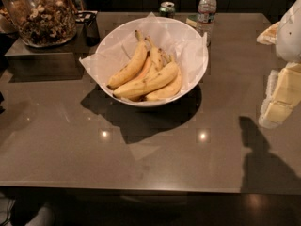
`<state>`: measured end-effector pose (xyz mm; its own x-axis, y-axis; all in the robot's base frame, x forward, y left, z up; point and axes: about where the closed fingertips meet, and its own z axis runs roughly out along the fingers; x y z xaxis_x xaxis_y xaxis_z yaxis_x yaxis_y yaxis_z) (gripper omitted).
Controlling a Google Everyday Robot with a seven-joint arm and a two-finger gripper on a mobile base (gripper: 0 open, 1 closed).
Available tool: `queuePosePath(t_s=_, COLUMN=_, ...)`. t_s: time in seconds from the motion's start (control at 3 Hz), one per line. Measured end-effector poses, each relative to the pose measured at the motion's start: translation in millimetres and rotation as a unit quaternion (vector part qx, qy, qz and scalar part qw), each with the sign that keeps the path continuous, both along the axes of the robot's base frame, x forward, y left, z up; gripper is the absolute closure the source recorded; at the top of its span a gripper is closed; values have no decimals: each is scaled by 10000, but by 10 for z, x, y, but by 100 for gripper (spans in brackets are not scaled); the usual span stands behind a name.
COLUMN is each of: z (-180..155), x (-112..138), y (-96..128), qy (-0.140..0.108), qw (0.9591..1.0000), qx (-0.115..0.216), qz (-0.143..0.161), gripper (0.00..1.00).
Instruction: Pick banana from white bowl
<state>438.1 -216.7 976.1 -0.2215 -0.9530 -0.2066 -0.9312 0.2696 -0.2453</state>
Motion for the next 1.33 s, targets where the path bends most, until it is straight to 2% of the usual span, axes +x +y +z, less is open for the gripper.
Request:
queuePosePath(t_s=0.33, z=0, x=1, y=1, qy=0, qw=10000, qx=2, qz=2, gripper=0)
queuePosePath(t_s=0.67, z=10, x=132, y=130, qy=13, qw=9996, qx=177, qz=208, gripper=0)
queuePosePath(t_s=1.0, z=15, x=386, y=395, qy=43, qw=9968, qx=460, qz=650, gripper=0)
queuePosePath(t_s=1.33, z=50, x=642, y=749, qy=-6, qw=9906, qx=752, qz=1140, gripper=0)
